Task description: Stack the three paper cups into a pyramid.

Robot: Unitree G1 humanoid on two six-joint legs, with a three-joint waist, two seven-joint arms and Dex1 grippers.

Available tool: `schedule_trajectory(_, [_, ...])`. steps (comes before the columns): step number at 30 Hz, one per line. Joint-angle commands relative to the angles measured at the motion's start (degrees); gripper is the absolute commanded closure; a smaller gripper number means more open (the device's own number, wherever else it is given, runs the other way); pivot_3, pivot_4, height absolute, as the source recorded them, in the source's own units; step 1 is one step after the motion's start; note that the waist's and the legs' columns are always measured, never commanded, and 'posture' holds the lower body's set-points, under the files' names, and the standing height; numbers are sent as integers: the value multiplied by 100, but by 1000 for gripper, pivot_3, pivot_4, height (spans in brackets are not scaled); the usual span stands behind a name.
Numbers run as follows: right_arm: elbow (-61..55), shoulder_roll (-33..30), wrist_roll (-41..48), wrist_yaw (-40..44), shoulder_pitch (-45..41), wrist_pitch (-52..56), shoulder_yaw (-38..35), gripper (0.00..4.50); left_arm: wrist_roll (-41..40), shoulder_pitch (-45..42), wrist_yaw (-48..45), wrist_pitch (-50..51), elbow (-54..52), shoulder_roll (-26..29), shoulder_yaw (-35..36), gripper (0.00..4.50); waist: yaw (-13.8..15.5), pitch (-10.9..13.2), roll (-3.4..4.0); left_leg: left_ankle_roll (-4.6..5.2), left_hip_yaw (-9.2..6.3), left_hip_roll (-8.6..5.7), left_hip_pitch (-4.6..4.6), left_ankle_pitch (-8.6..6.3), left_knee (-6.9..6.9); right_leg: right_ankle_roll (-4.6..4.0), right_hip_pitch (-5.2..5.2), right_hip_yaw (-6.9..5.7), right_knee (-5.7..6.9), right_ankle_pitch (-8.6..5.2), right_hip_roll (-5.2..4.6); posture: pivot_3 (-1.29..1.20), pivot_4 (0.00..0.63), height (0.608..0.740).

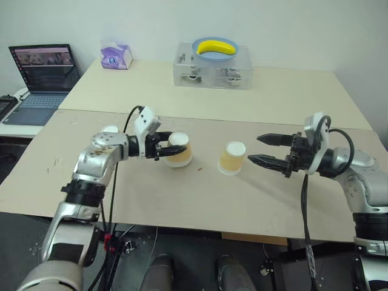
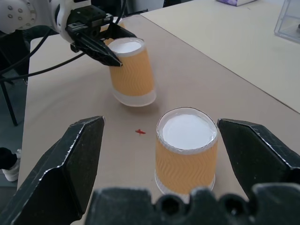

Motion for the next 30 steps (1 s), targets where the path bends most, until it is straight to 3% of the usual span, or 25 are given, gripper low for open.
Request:
schedule_trajectory(1, [-250,-129,89,-30,-19,-61,-230,0,56,-379,-32,-326,332,-215,69,1988,-3,0,-1,0,-1,0,-1,0,0,0,-1,0,0,0,0,0,150,694])
schedule_trajectory(8, [-322,-202,112,-76,69,-14,-281,0,94,-378,-292,-330,376,-625,-140,1988,-18,1,-1,0,-1,0,0,0,2,0,0,1,4,0,1,0,150,694])
schedule_trajectory(30, [-417,-178,128,-198,182,-12,-356,0,474,-687,-394,-682,1021,-1108,-246,1988,-16,1,-2,0,-2,-1,0,0,5,1,1,1,6,0,1,0,150,694])
